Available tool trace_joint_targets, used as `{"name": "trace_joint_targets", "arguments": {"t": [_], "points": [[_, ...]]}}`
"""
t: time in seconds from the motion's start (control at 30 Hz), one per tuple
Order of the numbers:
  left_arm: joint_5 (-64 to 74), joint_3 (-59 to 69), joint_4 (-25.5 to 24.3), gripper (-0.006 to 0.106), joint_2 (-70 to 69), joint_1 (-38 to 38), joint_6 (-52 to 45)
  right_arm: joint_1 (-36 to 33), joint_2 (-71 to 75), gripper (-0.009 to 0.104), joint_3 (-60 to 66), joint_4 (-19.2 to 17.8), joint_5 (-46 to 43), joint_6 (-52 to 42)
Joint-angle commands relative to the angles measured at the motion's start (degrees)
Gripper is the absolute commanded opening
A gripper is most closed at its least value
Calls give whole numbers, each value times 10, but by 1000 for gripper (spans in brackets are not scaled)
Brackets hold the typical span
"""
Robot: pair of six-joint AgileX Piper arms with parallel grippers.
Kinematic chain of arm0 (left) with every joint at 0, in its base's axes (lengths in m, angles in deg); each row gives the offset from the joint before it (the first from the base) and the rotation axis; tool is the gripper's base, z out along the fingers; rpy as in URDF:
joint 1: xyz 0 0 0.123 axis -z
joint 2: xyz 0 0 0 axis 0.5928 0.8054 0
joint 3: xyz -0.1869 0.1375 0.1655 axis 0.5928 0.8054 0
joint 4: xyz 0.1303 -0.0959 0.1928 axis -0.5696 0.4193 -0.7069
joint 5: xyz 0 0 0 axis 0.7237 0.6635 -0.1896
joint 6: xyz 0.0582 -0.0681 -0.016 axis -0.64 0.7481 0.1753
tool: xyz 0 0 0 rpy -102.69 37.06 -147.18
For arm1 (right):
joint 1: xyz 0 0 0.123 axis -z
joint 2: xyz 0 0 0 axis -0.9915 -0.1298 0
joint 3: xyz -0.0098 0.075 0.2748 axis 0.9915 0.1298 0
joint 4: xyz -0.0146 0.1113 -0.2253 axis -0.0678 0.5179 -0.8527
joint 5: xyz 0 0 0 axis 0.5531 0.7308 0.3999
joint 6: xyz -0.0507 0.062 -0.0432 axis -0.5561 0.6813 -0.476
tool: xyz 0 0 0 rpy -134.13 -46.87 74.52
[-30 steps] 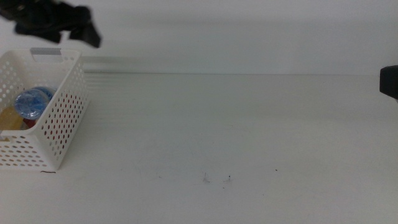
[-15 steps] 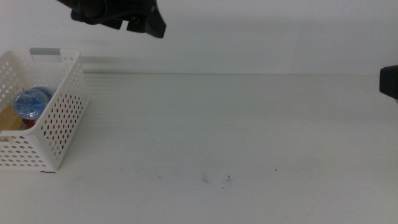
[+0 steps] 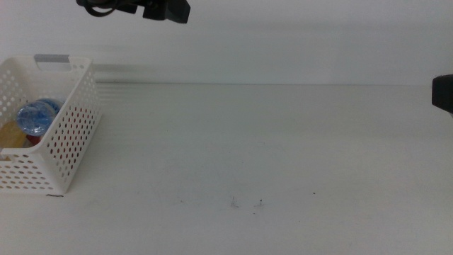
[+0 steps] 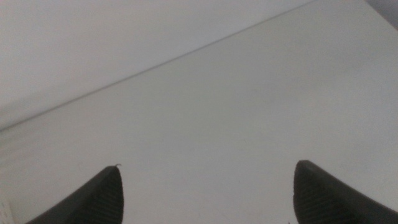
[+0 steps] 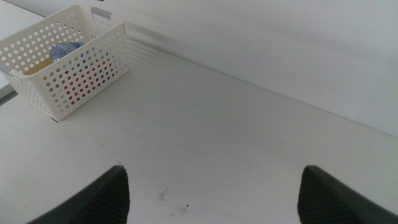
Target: Use arms to grab the bottles and put them into the dustbin to the left of the table.
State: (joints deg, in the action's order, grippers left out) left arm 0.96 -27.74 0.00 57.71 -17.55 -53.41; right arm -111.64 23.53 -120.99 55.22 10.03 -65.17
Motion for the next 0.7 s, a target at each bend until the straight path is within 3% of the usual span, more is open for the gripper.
{"name": "trace_joint_targets", "arguments": {"t": [0.0, 0.17, 0.27, 0.43, 0.67], "points": [[-15, 4, 1, 94, -11, 1, 1, 6, 1, 90, -4, -1, -5, -1], [-169, 98, -25, 94, -82, 17, 9, 6, 1, 90, -4, -1, -5, -1], [-249, 185, -71, 94, -145, 23, 57, 6, 1, 90, -4, -1, -5, -1], [-259, 280, -177, 94, -253, 20, 165, 6, 1, 90, -4, -1, -5, -1], [-259, 389, -179, 94, -393, -17, 171, 6, 1, 90, -4, -1, -5, -1]]}}
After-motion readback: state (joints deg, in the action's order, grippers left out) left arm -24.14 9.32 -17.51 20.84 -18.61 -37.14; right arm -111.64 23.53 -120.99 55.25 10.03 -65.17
